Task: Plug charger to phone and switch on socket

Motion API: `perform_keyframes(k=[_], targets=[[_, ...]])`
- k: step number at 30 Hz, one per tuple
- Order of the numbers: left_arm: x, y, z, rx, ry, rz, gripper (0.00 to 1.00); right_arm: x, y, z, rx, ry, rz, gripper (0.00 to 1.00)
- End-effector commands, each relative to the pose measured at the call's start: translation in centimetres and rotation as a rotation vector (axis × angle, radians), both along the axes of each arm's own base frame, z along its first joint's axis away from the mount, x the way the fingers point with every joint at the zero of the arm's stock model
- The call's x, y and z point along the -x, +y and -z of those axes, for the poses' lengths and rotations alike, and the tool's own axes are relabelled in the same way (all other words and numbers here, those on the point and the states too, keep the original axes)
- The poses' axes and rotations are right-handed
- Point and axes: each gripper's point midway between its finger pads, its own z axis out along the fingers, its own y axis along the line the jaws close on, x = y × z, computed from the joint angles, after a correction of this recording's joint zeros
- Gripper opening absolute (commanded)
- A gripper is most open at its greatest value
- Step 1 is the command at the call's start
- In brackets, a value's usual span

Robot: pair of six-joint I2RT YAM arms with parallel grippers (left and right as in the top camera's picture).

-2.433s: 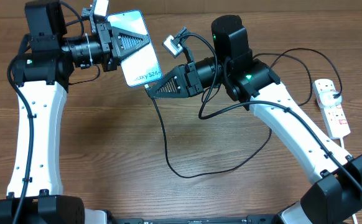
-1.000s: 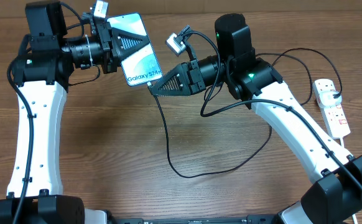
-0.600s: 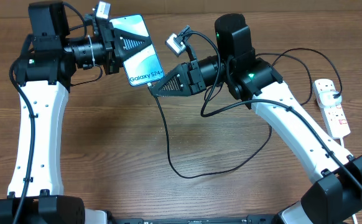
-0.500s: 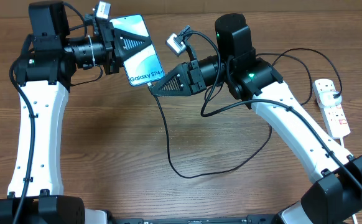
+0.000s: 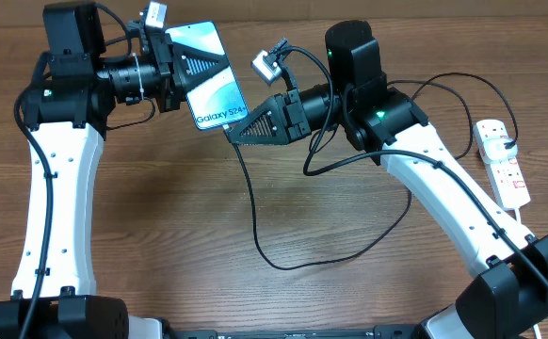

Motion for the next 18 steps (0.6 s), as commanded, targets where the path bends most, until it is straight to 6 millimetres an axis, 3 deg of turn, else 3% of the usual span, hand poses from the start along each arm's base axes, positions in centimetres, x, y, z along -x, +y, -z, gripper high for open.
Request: perform_keyframes(k=[1,18], targets=[[1.3,-1.1,-1.3,0.023,-0.049,0.068,0.04,-2.0,0.2,-0.2,0.036,-0.003,0.124,0.04],[2.0,-1.4,-1.9,0.049,-0.087,0.118,0.04,-4.8,0.6,-0.5,0.056,0.023,0.281,0.04]])
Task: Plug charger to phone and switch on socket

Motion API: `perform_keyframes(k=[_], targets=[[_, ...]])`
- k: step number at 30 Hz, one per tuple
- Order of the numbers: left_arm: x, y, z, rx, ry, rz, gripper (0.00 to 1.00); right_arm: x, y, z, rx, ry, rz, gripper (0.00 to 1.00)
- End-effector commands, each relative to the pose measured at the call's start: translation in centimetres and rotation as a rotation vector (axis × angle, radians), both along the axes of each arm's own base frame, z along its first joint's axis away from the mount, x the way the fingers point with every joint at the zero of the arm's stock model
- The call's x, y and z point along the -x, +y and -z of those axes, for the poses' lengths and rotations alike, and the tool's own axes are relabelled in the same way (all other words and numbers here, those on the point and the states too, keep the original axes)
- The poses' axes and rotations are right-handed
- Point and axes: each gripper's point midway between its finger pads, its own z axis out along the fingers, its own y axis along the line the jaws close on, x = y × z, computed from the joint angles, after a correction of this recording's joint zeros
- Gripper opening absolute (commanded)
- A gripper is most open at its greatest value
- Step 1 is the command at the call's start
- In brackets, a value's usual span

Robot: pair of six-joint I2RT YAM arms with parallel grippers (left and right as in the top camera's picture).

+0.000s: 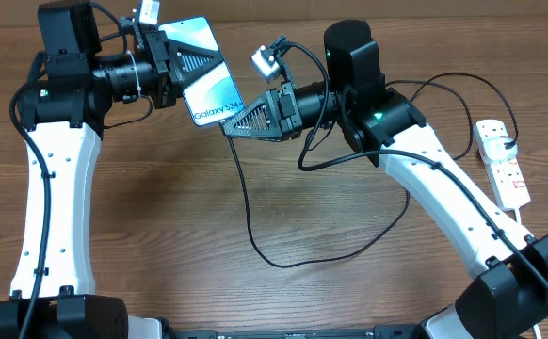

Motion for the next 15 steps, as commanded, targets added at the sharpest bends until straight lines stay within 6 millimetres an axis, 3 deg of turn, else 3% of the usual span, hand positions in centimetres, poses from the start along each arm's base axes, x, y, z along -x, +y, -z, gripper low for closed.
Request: perform_keyframes(k=[1,8,10,11,15], targets=[[3.0,-2.2,-2.2,0.083,-0.060,0.169,0.04,-3.6,-0.1,-0.5,0.027,-0.057,0.200,0.04],[3.7,-2.5,-2.7,0.108,-0.091,0.216,0.04,-4.8,-0.2,-0.3,0.039,-0.071,0.264,0.04],[3.6,-2.4,-2.6,0.102,-0.094,0.213,0.04,-4.6,-0.1,-0.6,0.027,-0.081,0.250,0.34],[3.6,-2.4,-2.6,0.100,-0.098,0.212,0.04,-4.4,-0.1,-0.7,0.021,-0.085,0.238,0.43],[3.1,-2.2,-2.2,0.065,-0.122,0.186,0.04,-3.8,-0.5,-1.0,0.002,-0.096,0.190,0.68]])
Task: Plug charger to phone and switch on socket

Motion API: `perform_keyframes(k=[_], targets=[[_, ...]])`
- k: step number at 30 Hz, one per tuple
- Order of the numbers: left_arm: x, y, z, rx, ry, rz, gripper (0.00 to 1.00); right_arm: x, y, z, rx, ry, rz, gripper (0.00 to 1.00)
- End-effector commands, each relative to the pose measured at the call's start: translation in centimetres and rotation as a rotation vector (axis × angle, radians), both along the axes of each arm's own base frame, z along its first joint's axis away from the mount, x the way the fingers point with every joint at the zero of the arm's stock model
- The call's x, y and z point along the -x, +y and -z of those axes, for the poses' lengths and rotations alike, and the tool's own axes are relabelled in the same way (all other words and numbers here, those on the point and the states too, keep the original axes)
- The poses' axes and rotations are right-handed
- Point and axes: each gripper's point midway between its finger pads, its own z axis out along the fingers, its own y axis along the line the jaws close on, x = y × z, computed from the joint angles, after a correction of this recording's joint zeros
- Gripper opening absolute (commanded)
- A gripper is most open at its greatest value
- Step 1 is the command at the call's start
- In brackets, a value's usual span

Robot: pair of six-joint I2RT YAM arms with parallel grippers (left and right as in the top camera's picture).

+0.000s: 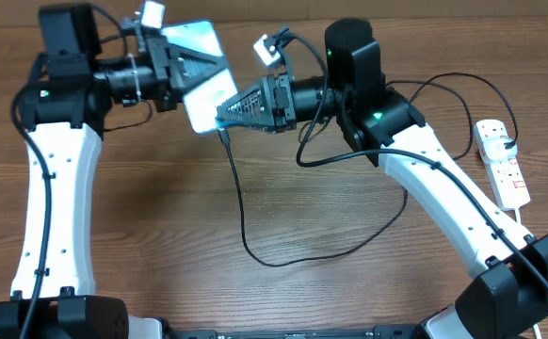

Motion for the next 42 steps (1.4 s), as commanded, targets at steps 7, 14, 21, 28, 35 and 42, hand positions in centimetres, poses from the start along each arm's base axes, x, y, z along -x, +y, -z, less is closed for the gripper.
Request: perform_keyframes(k=[7,14,21,28,35,42], targets=[[1.1,-0.8,-1.2,-0.008,-0.157,0.076,0.04,0.8,-2.2,-0.9,-0.044,-0.105,-0.095,0.82],[0.6,-0.4,-0.4,-0.050,-0.133,0.034,0.04,2.5,-4.0,-0.4,-0.082,-0.120,-0.207,0.84],[0.8,-0.5,-0.3,-0.031,-0.070,0.029,0.04,4.5,-3.9,1.9,-0.050,-0.100,-0.243,0.78],[1.4,-0.6,0.2,-0.029,-0.016,0.033,0.04,5.7,-2.7,1.8,-0.059,-0.132,-0.286,0.73],[1.6,-1.0,0.2,-0.027,-0.017,0.046,0.04,5.4,-2.5,1.3,-0.058,-0.100,-0.279,0.56],[1.5,-1.0,0.2,-0.030,-0.017,0.043,0.04,5.8,-2.1,1.1,-0.057,-0.087,-0.292,0.48]])
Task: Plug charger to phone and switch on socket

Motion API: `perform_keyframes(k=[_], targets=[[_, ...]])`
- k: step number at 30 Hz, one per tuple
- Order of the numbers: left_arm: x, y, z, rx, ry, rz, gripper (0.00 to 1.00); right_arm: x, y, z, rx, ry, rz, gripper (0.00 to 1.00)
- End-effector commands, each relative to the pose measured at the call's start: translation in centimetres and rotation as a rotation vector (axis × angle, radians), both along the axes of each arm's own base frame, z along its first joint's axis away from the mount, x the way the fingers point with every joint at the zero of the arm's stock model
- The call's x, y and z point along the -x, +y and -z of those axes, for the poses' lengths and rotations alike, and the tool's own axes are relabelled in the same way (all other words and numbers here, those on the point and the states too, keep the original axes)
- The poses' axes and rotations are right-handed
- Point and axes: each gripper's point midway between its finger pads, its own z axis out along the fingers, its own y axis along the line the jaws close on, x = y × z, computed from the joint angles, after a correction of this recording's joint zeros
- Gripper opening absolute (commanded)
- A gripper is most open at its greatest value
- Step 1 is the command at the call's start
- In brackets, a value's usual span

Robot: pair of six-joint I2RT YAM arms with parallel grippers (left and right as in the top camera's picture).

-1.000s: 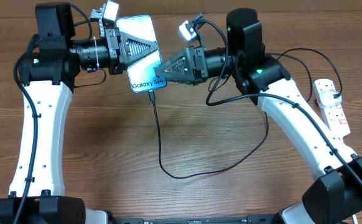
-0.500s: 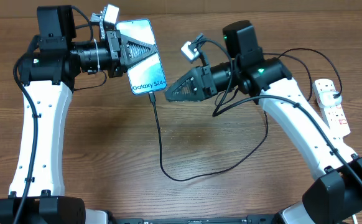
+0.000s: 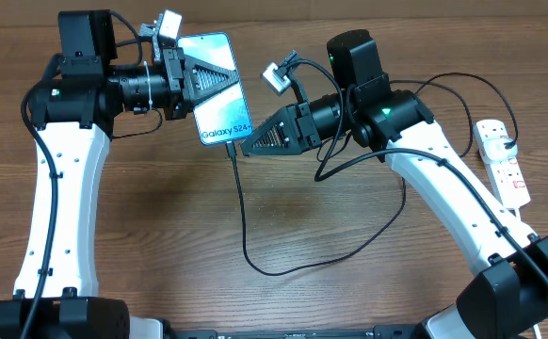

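My left gripper (image 3: 216,83) is shut on the phone (image 3: 225,121), holding it up over the back left of the table with its lit "Galaxy S24+" screen facing the camera. The black charger cable (image 3: 242,221) hangs from the phone's lower edge, its plug (image 3: 229,149) seated there. My right gripper (image 3: 248,149) points at that corner from the right. Its tips stand just off the plug with a small gap and nothing between them, and it looks open. The white socket strip (image 3: 506,168) lies at the far right of the table.
The cable loops across the wooden table (image 3: 161,245) and runs back up behind the right arm to the strip. A white plug (image 3: 498,141) sits in the strip's upper end. The table's far edge lies just behind both grippers.
The right gripper was shut on the plug at the phone's lower corner. It now stands a little to the right, off the plug. The cable stays hanging from the phone, which sits slightly further right.
The left gripper held the phone up throughout. The right gripper first held the plug beside the phone's lower corner, then closer, then pressed against it. Now the plug stays in the phone and the right gripper has drawn back.
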Motion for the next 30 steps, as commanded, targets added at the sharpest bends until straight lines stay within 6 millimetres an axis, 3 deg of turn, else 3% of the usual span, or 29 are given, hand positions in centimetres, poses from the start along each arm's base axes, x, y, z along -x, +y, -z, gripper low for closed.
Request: perform_keyframes(k=[1,7,15,25,30], targets=[[0.7,-0.4,-1.1,0.021,-0.022,0.024,0.04,0.8,0.4,-1.1,-0.019,-0.013,-0.028,0.48],[0.7,-0.4,-1.1,0.022,-0.020,0.025,0.04,0.6,1.2,-1.4,-0.008,-0.010,-0.013,0.43],[0.7,-0.4,-1.1,0.020,-0.023,0.024,0.04,0.5,1.6,-1.5,0.003,0.001,-0.001,0.24],[0.4,-0.3,-1.2,0.013,-0.043,0.017,0.04,0.5,1.6,-1.4,0.009,0.014,-0.001,0.24],[0.3,-0.3,-1.3,0.013,-0.052,0.016,0.04,1.0,1.8,-1.2,0.017,0.029,-0.012,0.31]])
